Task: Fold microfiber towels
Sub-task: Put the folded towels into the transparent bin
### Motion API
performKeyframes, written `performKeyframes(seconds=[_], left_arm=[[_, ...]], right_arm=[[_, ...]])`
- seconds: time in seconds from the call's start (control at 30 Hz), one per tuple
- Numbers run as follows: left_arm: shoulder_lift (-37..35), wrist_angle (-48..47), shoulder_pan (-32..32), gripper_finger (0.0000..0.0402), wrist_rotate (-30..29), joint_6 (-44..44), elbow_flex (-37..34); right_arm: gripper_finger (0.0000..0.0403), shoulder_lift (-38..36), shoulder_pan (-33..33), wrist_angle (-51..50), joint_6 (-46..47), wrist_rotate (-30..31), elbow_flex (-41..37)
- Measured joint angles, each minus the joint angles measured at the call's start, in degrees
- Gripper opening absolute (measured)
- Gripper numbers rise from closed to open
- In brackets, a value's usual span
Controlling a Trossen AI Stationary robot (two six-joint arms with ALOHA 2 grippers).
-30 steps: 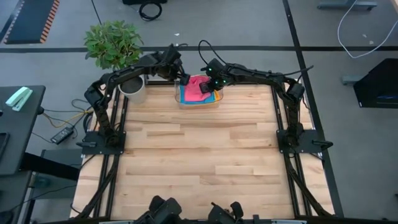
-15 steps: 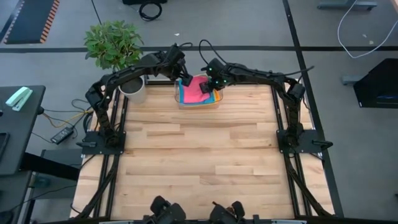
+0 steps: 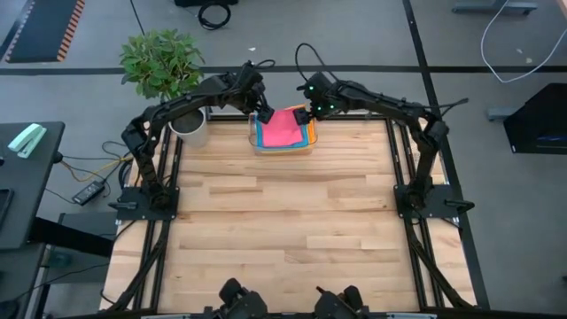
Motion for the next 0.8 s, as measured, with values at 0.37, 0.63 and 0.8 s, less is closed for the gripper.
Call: performKeyframes(seconds=[0.37,0.63,0.8], left_arm=[[5.36,15.37,-6.83,0.0167,5.01,6.97,-0.53],[11.02,27.48,-8.55,0.0016,-8.59,10.80,-0.57],[14.23,30.01,-7.71,0.0007,-10.43,11.45,-0.52]], right_arm=[[0.0257,-16.54,0.18,-2.80,-5.15,3.06,0.00],[0.0093,-26.22,0.58,-11.05,-8.42,6.17,0.07],[0.0008,-29.28,2.14,-15.39,-8.31,9.19,0.07]])
